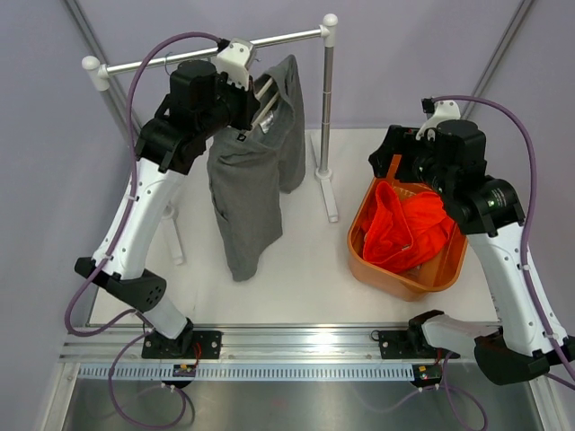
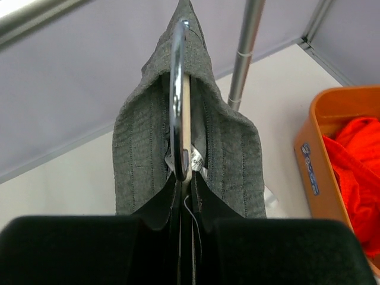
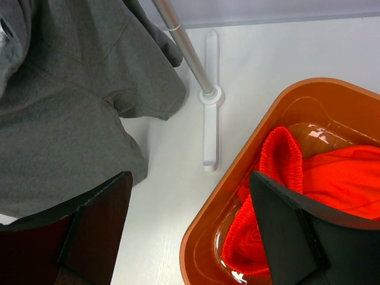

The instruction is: Remove the shorts from the hanger

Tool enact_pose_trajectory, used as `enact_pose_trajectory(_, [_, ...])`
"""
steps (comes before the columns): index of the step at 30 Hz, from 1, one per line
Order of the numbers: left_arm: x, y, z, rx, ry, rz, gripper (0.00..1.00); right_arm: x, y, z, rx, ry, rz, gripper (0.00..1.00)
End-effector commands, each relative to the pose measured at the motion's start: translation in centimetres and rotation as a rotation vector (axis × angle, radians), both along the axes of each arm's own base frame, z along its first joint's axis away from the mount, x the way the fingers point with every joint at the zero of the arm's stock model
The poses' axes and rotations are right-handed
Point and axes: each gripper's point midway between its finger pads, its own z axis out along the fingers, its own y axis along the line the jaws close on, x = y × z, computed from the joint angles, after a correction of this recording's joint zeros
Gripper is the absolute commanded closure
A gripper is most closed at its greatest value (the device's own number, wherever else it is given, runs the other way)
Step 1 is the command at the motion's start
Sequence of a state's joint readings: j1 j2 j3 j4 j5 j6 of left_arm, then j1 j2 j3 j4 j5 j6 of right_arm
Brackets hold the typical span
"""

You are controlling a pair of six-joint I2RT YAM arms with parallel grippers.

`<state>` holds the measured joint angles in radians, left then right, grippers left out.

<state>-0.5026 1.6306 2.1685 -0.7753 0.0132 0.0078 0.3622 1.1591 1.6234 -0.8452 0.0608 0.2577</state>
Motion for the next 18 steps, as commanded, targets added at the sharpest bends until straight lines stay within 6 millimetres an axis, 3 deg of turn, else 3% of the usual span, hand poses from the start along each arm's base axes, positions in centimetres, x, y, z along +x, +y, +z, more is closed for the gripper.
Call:
enact_pose_trajectory(1, [-3.9,-0.1,4.8,-0.083,-0.115,-0.112,1.0,-0.5,2.0,1.2,0.034,-0.01,0.104,0.13])
enact_pose_trajectory(12, [-10.3,-0.8,1.2,-0.115,-0.008,-0.24,1.0,-1.0,10.5,1.4,-0.018,-0.007,0.226,0.19])
enact_pose_trajectory(16, [-11.0,-1.3,-1.3,-0.124,0.034,-0.244,1.0,-1.3,12.4,1.3,-0.039,-0.01,0.234,0.21])
enact_pose_trajectory(18, [-11.6,-1.5,-1.6,-0.133,0.04,-0.25,1.0,-1.3,13.4,1.3,-0.033,-0.015,0.239,0.21])
